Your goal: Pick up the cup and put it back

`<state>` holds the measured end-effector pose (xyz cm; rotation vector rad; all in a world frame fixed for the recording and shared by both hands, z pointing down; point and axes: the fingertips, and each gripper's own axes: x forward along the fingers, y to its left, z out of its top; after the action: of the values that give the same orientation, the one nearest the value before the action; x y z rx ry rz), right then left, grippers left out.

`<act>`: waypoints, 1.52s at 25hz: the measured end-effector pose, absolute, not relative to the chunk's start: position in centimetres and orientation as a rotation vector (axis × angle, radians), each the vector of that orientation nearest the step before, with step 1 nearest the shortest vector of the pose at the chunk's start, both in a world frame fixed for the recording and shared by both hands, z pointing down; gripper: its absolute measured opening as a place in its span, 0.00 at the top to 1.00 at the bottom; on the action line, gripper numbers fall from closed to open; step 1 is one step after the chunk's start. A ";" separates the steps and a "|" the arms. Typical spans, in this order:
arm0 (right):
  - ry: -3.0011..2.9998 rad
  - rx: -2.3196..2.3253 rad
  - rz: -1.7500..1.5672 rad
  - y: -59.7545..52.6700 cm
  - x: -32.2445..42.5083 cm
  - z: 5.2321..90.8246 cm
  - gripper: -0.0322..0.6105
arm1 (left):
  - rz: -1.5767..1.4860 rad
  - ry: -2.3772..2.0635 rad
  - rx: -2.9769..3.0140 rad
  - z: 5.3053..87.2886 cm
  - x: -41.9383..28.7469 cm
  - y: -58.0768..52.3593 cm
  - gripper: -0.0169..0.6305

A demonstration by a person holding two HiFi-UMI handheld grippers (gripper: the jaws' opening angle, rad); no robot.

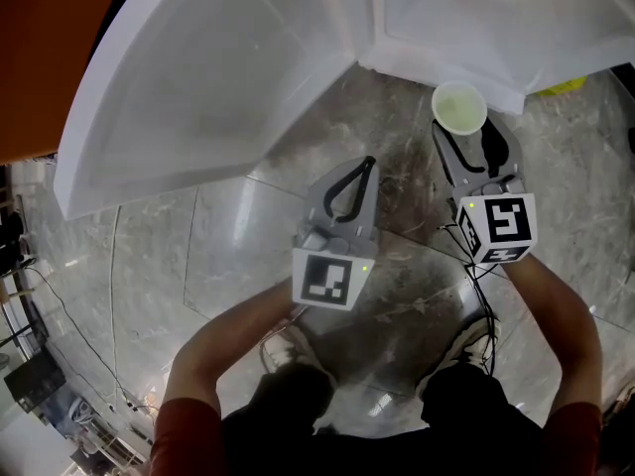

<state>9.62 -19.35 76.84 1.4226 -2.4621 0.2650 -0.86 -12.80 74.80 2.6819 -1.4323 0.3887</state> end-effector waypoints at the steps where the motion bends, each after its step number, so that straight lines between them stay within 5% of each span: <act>1: -2.460 1.432 0.252 -19.9 9.7 76.7 0.53 | 0.390 -1.432 2.677 74.9 -0.9 -12.9 0.97; 38: -2.317 1.793 0.126 -32.3 14.3 75.8 0.53 | 0.369 -1.416 2.569 77.7 -1.2 -14.3 0.97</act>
<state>14.33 -32.26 75.79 1.7931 -2.3166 0.1262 -1.23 -14.32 77.72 2.5691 -1.4163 0.3694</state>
